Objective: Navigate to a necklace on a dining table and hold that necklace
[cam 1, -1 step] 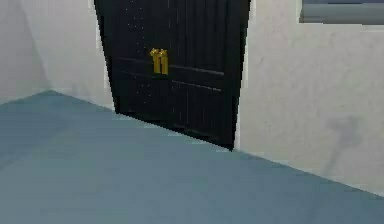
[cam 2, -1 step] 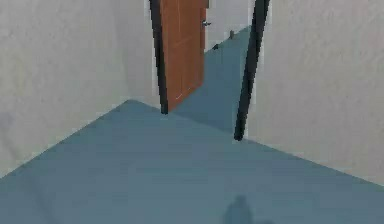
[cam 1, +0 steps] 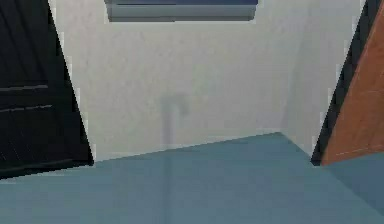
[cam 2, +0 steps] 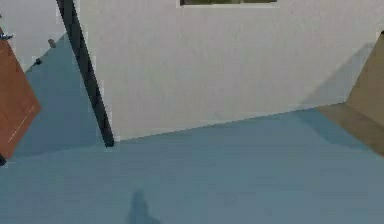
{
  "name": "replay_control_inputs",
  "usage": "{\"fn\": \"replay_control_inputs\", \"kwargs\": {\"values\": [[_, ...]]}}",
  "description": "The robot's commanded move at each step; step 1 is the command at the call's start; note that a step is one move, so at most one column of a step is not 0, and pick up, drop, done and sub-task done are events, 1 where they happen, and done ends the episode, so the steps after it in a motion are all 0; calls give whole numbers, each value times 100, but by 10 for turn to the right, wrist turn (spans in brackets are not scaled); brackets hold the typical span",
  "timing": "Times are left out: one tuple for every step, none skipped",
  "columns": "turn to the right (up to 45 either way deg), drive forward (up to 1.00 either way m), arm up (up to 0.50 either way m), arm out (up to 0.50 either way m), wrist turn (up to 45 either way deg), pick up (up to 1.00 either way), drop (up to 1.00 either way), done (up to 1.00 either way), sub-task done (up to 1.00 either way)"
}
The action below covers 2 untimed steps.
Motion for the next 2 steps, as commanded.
{"fn": "replay_control_inputs", "kwargs": {"values": [[450,0,0,0,0,0,0,0,0],[0,100,0,0,0,0,0,0,0]]}}
